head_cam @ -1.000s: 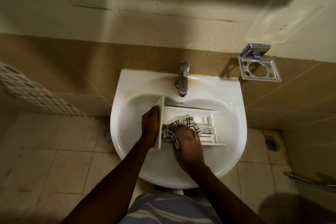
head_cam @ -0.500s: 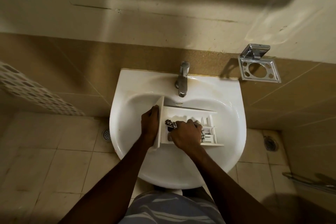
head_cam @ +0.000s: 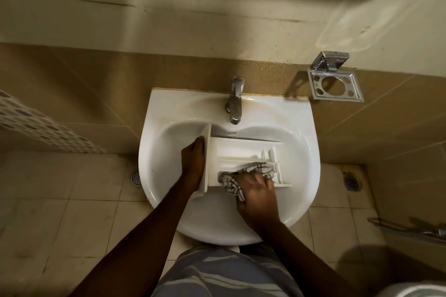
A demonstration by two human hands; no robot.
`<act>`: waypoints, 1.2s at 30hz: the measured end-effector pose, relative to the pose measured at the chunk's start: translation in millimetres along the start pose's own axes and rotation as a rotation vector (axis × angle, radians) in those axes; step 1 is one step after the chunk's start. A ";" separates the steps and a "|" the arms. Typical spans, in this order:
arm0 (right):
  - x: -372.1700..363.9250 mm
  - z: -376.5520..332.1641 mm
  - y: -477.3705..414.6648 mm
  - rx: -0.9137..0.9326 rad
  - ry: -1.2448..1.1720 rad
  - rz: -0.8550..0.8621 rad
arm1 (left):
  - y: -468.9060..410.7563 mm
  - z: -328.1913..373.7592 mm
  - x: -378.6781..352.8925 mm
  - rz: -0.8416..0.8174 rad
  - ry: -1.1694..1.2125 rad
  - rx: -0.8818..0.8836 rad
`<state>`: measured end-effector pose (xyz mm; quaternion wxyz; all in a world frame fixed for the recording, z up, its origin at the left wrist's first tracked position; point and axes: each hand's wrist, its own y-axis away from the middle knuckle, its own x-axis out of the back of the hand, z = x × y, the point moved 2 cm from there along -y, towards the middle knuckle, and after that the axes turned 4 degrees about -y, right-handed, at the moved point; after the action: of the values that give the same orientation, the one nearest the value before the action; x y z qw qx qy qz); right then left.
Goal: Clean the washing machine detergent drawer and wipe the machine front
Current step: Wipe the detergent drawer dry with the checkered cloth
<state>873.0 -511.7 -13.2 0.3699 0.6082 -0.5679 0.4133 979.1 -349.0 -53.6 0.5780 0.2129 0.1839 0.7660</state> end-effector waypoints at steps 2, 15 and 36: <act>10.1 12.8 -10.0 -0.108 0.130 -0.061 | 0.9 0.0 0.2 -0.006 0.006 0.001; 28.7 4.7 -43.7 -0.893 -1.308 0.030 | 3.4 -0.9 2.4 -0.011 0.033 -0.012; 1.0 -9.7 -99.8 -0.516 -0.224 -0.315 | 6.3 3.7 2.1 0.005 0.010 -0.045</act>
<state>971.7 -495.0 -6.6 0.5067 0.6163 -0.5900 0.1238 975.6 -348.5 -46.9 0.5799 0.1965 0.1689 0.7724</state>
